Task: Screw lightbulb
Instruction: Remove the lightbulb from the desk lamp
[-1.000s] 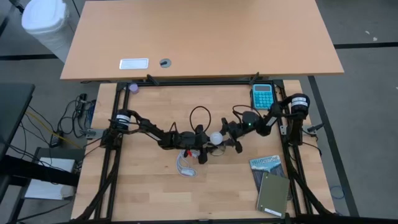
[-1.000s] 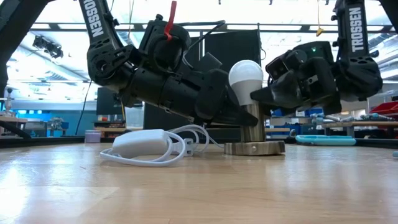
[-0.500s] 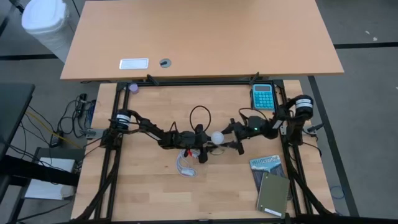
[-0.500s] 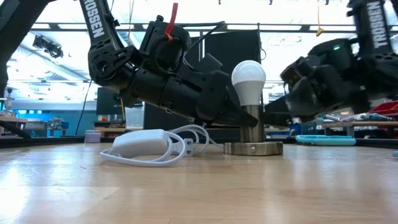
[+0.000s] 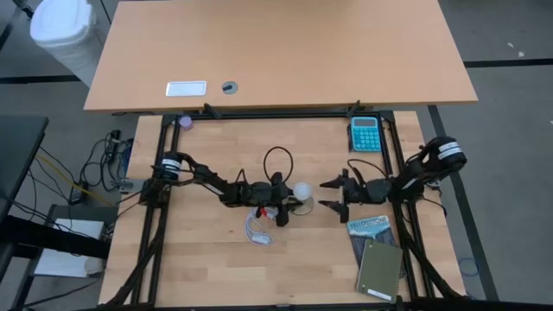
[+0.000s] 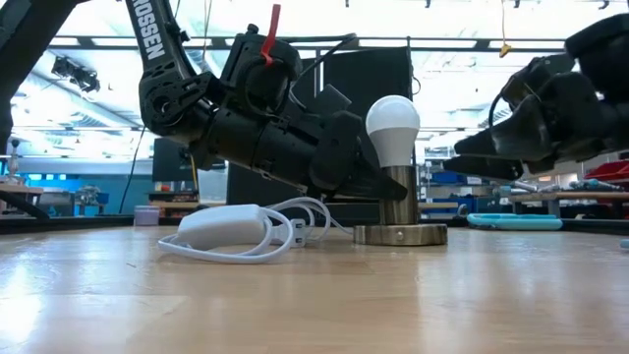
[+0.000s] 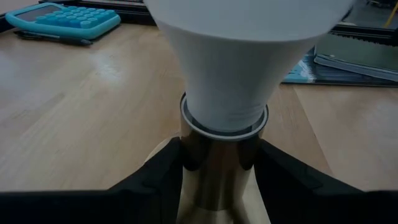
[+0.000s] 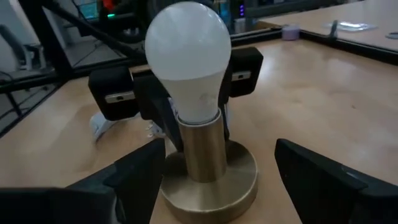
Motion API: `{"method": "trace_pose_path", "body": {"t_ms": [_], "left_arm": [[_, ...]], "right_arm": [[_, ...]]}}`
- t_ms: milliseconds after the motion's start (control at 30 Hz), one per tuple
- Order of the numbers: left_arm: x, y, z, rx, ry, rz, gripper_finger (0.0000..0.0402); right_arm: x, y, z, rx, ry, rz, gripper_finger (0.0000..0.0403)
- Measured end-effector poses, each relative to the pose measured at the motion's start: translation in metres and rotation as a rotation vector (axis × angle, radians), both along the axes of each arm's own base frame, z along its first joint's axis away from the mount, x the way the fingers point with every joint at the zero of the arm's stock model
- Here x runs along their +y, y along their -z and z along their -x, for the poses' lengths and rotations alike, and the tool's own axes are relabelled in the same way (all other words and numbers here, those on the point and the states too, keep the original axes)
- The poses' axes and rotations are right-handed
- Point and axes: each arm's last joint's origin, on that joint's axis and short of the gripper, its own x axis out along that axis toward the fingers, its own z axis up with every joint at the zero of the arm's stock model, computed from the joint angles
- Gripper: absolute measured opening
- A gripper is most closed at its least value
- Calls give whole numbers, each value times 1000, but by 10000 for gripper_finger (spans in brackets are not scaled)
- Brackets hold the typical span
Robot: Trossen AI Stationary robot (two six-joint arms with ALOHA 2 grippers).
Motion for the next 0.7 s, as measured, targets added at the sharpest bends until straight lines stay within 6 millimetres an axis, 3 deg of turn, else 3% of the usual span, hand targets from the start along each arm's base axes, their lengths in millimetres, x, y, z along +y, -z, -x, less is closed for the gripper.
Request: {"method": "trace_pose_path", "body": {"t_ms": [400, 700], "left_arm": [[0, 0, 0, 3, -1, 0, 179], [0, 0, 0, 3, -1, 1, 179]], "right_arm": [[38, 8, -11, 19, 85, -22, 304], [54, 22, -15, 31, 175, -63, 304]]}}
